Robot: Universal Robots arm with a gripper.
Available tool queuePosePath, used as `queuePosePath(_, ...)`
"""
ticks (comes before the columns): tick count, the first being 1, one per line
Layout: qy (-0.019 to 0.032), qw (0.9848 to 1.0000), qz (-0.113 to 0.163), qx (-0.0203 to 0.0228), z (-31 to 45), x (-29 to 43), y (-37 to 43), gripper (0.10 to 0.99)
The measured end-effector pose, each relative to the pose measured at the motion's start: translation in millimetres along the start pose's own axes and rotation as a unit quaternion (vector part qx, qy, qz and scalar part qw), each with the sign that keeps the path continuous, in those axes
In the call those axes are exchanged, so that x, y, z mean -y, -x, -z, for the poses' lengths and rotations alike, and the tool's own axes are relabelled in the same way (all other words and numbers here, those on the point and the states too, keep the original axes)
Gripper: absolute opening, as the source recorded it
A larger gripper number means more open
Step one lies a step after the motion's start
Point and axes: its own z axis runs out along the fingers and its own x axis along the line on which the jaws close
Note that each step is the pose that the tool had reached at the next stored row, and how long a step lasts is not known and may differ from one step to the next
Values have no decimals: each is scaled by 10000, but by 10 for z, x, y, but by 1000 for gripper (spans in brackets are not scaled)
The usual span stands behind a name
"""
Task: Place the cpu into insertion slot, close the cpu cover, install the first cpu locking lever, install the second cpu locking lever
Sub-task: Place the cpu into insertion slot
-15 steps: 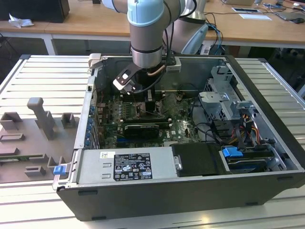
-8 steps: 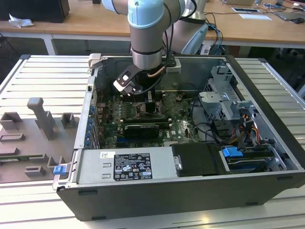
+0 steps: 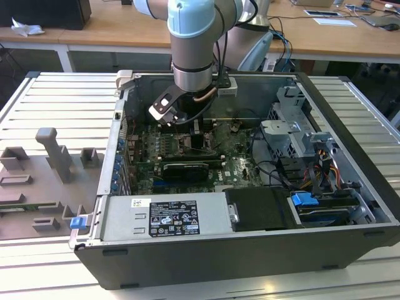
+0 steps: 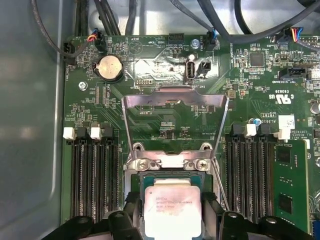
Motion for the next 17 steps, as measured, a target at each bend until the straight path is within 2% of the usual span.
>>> queuePosePath(5,0,10000,0,0,9,-1,0,616)
queuePosePath(14,-4,10000,0,0,163,-14,-3,616)
queuePosePath(16,-7,10000,0,0,185,-16,-3,600)
queuePosePath(17,-7,10000,0,0,189,-17,-3,533)
